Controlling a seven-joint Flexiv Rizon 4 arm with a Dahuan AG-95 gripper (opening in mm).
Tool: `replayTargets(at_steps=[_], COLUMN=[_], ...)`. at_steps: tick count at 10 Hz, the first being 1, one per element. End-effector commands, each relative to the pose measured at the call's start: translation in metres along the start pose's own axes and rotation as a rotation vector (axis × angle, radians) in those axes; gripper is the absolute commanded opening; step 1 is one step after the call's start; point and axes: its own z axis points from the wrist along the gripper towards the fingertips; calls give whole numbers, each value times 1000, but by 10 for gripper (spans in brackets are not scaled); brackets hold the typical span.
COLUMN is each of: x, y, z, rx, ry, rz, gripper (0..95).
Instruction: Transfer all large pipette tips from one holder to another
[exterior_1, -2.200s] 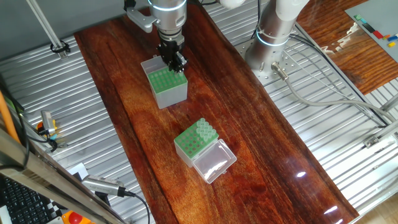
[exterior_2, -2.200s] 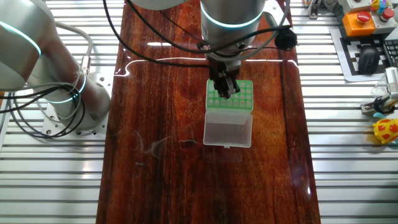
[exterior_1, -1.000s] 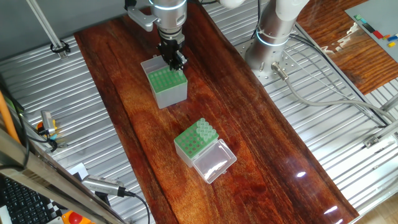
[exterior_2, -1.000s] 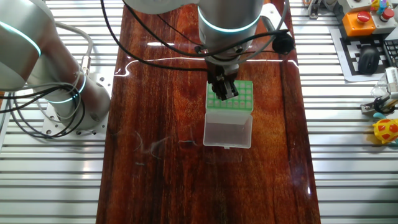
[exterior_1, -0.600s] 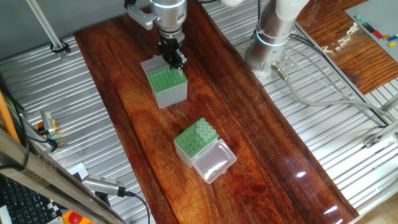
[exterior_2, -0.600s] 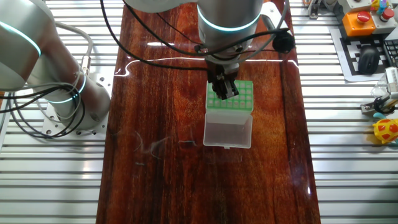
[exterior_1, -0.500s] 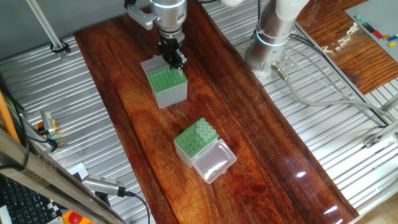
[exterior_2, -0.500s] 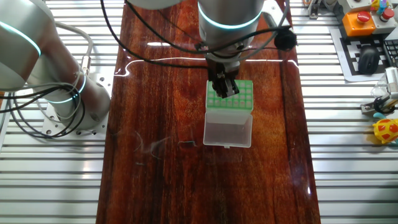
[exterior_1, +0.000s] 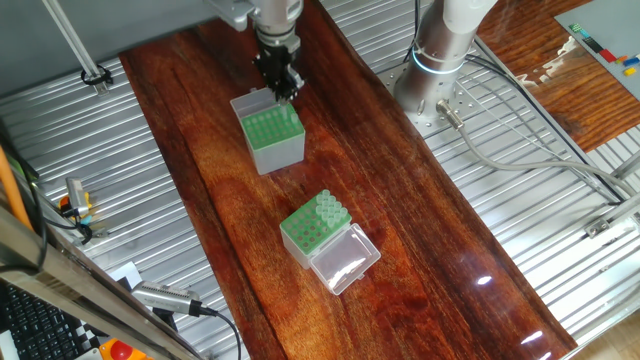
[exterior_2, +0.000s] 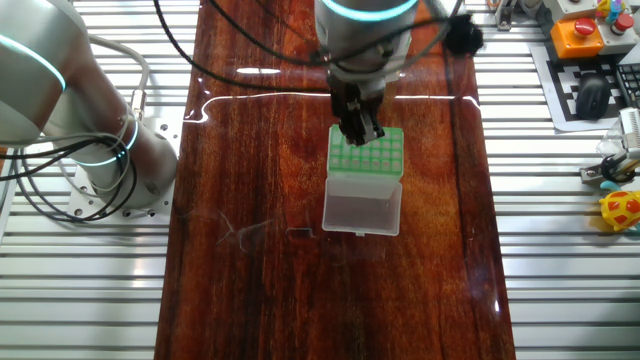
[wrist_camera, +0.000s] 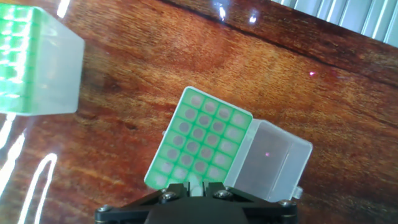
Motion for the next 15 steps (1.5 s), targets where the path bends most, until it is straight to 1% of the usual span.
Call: replayTargets(at_steps=[1, 4, 8, 9, 12, 14, 15], x=[6, 14, 23, 24, 18, 18, 18], y=[5, 7, 10, 8, 2, 2, 2], z=[-21, -44, -69, -74, -92, -93, -93], rx=[0, -2, -7, -9, -16, -10, -3], ry=[0, 4, 14, 14, 35, 34, 40], rz=[-7, -6, -17, -24, -34, -42, -49], gripper=[0, 0, 0, 0, 0, 0, 0])
